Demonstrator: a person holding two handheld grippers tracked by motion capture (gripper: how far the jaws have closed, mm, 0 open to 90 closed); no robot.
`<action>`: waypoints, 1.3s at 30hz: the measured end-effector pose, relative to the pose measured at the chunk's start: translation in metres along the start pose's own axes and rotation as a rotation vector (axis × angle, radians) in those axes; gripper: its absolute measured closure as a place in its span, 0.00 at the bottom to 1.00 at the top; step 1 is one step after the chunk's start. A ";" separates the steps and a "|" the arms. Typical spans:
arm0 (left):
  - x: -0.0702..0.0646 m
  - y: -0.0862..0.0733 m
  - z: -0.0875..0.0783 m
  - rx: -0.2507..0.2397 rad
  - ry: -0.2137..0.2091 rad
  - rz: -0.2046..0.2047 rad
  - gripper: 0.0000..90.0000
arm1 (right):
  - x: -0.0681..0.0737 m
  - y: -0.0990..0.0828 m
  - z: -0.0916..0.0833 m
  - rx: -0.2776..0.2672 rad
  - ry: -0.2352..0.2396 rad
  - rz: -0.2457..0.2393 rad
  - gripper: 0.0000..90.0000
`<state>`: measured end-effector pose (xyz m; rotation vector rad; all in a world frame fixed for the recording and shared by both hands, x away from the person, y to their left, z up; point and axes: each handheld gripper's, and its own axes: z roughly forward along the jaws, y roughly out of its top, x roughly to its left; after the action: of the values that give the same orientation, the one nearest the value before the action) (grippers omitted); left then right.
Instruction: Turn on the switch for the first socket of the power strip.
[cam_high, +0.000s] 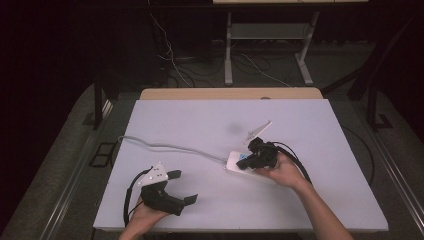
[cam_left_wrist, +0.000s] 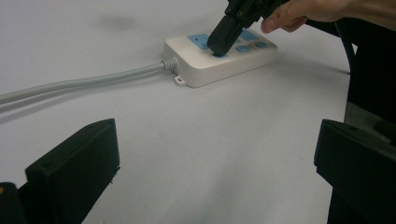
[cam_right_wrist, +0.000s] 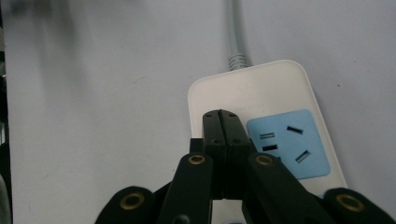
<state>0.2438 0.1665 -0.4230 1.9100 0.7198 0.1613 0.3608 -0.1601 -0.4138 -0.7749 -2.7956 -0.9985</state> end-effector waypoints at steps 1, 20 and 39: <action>0.000 0.000 0.000 0.000 -0.001 -0.001 0.00 | 0.002 0.002 0.001 0.017 0.005 -0.012 1.00; 0.001 -0.001 0.001 0.007 -0.002 0.000 0.00 | -0.002 -0.018 0.003 -0.133 0.019 0.008 1.00; 0.003 -0.001 0.001 0.008 0.000 -0.006 0.00 | -0.001 -0.003 -0.001 -0.079 0.026 -0.011 1.00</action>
<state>0.2463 0.1671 -0.4249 1.9152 0.7274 0.1545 0.3598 -0.1631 -0.4146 -0.7505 -2.7557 -1.1189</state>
